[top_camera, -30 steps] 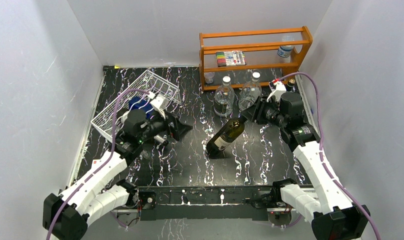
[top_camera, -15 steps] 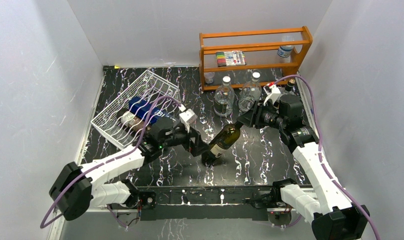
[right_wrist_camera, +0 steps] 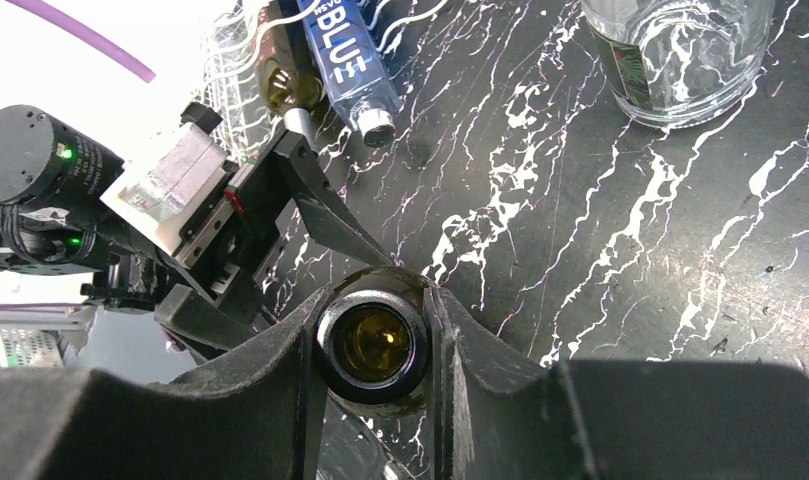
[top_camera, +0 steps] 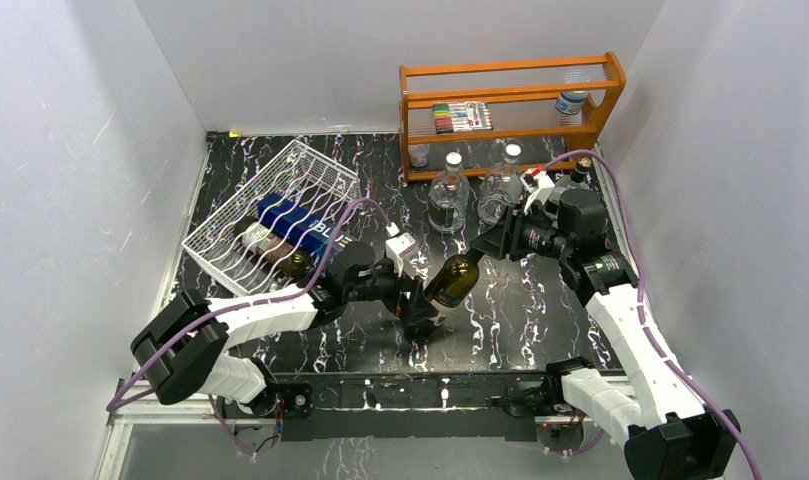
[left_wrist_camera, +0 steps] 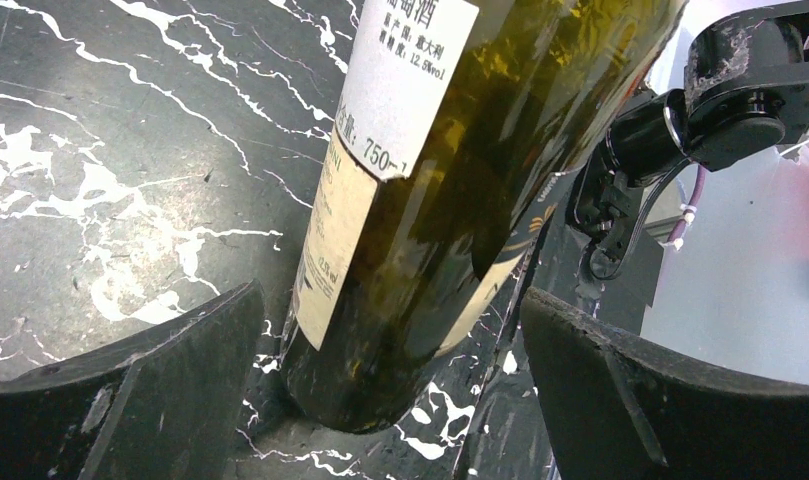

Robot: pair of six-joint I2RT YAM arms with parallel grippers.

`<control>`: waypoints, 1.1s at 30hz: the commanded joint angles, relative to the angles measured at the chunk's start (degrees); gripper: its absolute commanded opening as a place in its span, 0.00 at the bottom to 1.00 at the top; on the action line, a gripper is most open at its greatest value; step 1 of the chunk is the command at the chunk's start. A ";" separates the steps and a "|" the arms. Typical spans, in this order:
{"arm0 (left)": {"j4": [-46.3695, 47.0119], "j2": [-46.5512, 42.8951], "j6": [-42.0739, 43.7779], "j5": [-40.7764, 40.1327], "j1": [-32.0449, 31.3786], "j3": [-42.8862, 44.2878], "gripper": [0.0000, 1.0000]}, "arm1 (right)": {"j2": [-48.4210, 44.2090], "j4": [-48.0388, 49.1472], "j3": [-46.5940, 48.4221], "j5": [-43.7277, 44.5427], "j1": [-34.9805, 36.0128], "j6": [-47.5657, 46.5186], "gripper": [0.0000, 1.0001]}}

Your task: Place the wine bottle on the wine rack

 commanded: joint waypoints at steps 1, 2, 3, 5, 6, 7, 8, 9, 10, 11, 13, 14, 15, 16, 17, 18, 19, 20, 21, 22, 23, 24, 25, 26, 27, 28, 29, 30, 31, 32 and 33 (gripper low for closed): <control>3.66 -0.06 0.80 0.43 -0.55 2.72 0.98 | -3.00 8.69 1.01 -5.35 0.07 4.23 0.00; 4.17 1.24 0.58 0.72 -0.57 2.84 0.98 | -3.01 9.19 1.02 -5.43 0.07 5.02 0.00; 4.76 1.87 0.47 0.93 -0.54 2.93 0.98 | -2.94 9.79 0.98 -5.71 0.08 6.02 0.00; 6.01 2.51 0.34 1.35 -0.56 2.93 0.98 | -2.78 11.15 0.87 -6.94 0.04 7.87 0.00; 6.81 2.57 0.33 1.49 -0.60 2.90 0.98 | -2.75 11.84 0.80 -7.56 0.08 8.75 0.00; 7.72 2.58 0.40 1.60 -0.63 2.74 0.98 | -2.79 12.57 0.69 -8.13 0.09 9.48 0.00; 8.49 2.56 0.45 2.02 -0.61 2.68 0.98 | -3.01 13.34 0.60 -8.54 0.09 10.21 0.00; 8.81 2.62 0.50 2.57 -0.63 2.75 0.98 | -3.21 14.06 0.40 -8.72 0.07 10.92 0.00; 8.89 2.85 0.51 3.16 -0.66 3.05 0.98 | -3.62 15.01 0.24 -8.98 0.09 11.64 0.00; 8.90 3.03 0.43 3.72 -0.61 3.31 0.98 | -3.82 15.85 0.11 -9.46 0.09 12.31 0.00; 9.20 3.27 0.10 4.74 -0.64 3.48 0.98 | -4.10 17.26 0.05 -10.16 0.07 13.51 0.00; 9.51 3.16 0.07 4.97 -0.59 3.31 0.98 | -4.14 17.61 0.05 -10.46 0.09 13.74 0.00; 10.02 2.94 0.15 5.28 -0.66 3.04 0.98 | -4.19 17.72 0.10 -10.67 0.09 13.85 0.00; 10.45 2.47 0.27 5.66 -0.61 2.83 0.98 | -4.24 17.72 0.09 -10.79 0.05 13.87 0.00; 10.88 2.14 0.51 6.07 -0.60 2.59 0.98 | -4.32 17.86 0.06 -10.88 0.06 13.96 0.00; 11.31 1.80 0.75 6.65 -0.60 2.39 0.98 | -4.32 17.88 0.05 -10.97 0.09 13.98 0.00; 11.81 1.56 1.05 7.27 -0.65 2.22 0.98 | -4.44 17.90 0.03 -11.02 0.09 13.99 0.00; 11.91 1.32 1.59 7.89 -0.64 2.24 0.95 | -4.42 18.14 -0.01 -11.26 0.08 14.10 0.00; 11.93 1.04 2.25 9.02 -0.62 2.27 0.90 | -4.55 18.57 -0.11 -11.48 0.02 14.31 0.00; 11.51 0.61 3.29 9.67 -0.62 2.43 0.85 | -4.55 18.66 -0.12 -11.58 0.04 14.33 0.00; 10.20 0.49 4.90 9.53 -0.63 2.81 0.80 | -4.57 18.67 -0.14 -11.49 0.08 14.27 0.00; 9.21 -0.89 6.08 9.11 -0.60 3.03 0.73 | -4.63 18.63 -0.20 -11.52 0.09 14.19 0.00; 8.41 -1.90 7.38 8.56 -0.58 3.32 0.68 | -4.67 18.52 -0.21 -11.40 0.04 14.03 0.00; 7.23 -2.90 8.93 8.15 -0.61 3.54 0.64 | -4.74 18.25 -0.21 -11.48 0.08 13.88 0.00; 6.21 -3.71 10.42 7.97 -0.61 3.90 0.58 | -4.78 17.92 -0.14 -11.52 0.08 13.52 0.00; 5.07 -4.49 12.39 7.93 -0.60 4.26 0.50 | -4.77 17.56 0.03 -11.57 0.09 13.28 0.00; 3.83 -5.04 13.80 8.03 -0.58 4.70 0.41 | -4.72 17.24 0.13 -11.61 0.05 13.13 0.00; 2.61 -5.53 14.96 8.29 -0.59 5.31 0.26 | -4.68 17.04 0.26 -11.69 0.04 13.03 0.00; 1.49 -5.85 16.24 8.18 -0.65 5.84 0.02 | -4.68 16.76 0.38 -11.74 0.08 12.90 0.00; 0.27 -6.24 17.00 7.15 -0.67 6.27 0.00 | -4.60 16.28 0.62 -11.78 0.09 12.62 0.00; -0.41 -6.69 18.02 6.30 -0.60 6.47 0.00 | -4.52 15.43 1.09 -11.70 0.08 12.06 0.03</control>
